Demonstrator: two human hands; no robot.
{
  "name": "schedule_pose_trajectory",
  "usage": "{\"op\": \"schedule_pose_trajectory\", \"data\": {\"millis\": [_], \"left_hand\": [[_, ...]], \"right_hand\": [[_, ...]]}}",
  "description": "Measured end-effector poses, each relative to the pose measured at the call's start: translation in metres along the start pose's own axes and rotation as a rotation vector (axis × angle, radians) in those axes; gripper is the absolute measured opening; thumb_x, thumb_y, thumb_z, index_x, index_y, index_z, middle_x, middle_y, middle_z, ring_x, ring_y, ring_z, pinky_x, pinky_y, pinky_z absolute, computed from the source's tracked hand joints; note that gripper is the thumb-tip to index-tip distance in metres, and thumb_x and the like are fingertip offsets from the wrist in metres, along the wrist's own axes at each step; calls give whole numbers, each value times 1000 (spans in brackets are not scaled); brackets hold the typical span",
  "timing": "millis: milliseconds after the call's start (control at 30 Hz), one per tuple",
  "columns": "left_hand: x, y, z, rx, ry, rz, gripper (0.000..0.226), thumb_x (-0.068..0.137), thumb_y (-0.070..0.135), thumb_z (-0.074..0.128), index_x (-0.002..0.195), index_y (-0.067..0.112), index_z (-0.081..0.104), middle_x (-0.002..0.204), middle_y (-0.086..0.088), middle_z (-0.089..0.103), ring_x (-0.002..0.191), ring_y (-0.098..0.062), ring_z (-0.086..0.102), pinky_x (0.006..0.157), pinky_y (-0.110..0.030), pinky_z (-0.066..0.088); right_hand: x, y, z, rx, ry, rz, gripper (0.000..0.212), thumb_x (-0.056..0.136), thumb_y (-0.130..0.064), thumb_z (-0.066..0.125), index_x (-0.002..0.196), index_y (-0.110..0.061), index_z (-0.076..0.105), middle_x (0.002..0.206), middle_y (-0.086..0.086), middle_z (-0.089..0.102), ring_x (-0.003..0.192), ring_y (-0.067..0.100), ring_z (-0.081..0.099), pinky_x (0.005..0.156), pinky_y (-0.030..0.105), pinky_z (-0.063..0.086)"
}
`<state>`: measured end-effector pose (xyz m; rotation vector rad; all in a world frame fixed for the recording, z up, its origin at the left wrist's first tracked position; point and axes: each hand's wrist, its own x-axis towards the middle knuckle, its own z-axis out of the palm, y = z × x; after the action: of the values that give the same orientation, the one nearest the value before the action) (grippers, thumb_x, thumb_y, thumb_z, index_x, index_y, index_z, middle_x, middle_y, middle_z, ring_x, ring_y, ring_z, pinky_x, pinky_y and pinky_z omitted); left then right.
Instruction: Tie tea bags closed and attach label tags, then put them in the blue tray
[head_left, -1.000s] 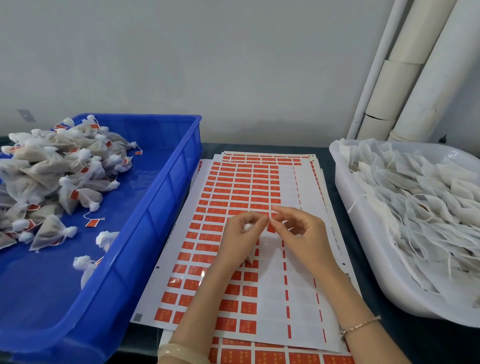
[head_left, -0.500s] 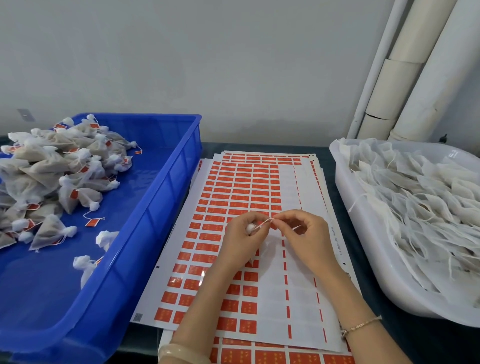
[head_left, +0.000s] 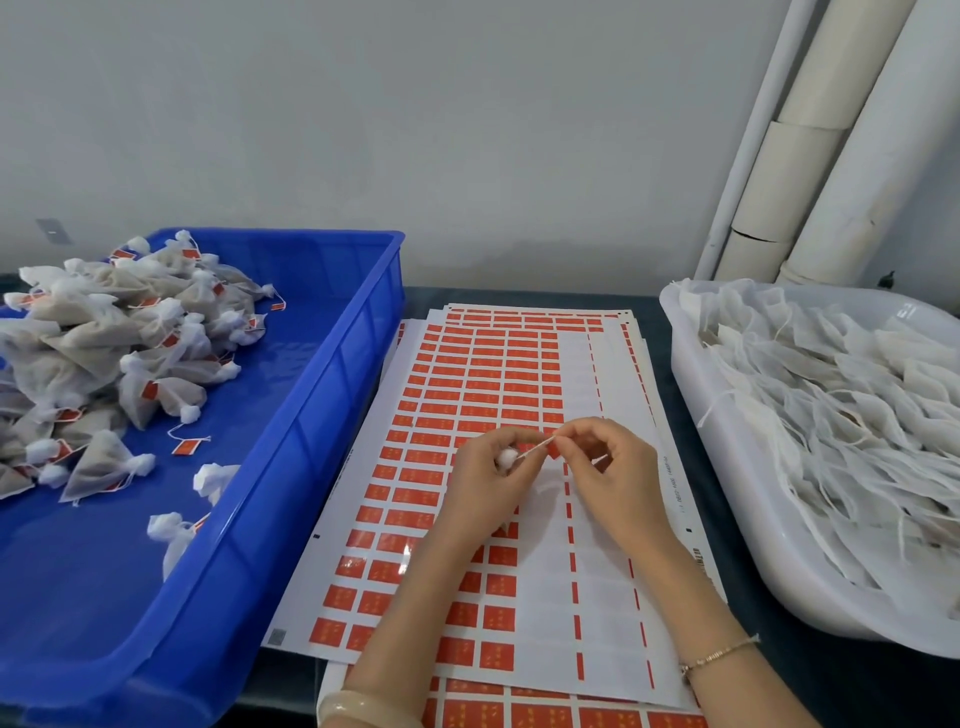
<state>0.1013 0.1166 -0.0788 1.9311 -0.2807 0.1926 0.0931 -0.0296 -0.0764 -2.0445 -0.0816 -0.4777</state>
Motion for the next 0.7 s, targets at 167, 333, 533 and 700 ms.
{"op": "schedule_pose_trajectory", "data": {"millis": [167,333,533,700], "left_hand": [[-3,0,-3,-65,6,-50,48,90,22,63,129,44,44,112,39,45,102,15,50,68,3,42],[-3,-3,-4,-69,94,-92,31,91,19,60,111,42,51,89,14,61,80,-4,61,60,-5,46],[-5,-3,0,-72,91,-42,34,86,23,65,115,36,56,93,18,62,88,3,60,65,-7,48],[-9,-2,1,5,82,-29,28,89,23,66,114,34,60,99,18,65,92,-1,62,76,-14,54]], "right_hand": [[1,3,-3,28,74,35,9,89,-28,65,96,-33,63,91,-29,57,80,-3,60,63,-2,42],[1,4,-4,40,85,59,12,87,-29,66,98,-33,64,94,-27,58,82,-5,61,64,1,42],[-4,-3,1,104,-151,43,21,88,-28,66,104,-40,61,99,-29,60,89,0,63,72,5,47],[-5,-8,4,100,-130,32,12,81,-40,67,91,-43,61,91,-30,63,84,-3,64,62,2,45]]}}
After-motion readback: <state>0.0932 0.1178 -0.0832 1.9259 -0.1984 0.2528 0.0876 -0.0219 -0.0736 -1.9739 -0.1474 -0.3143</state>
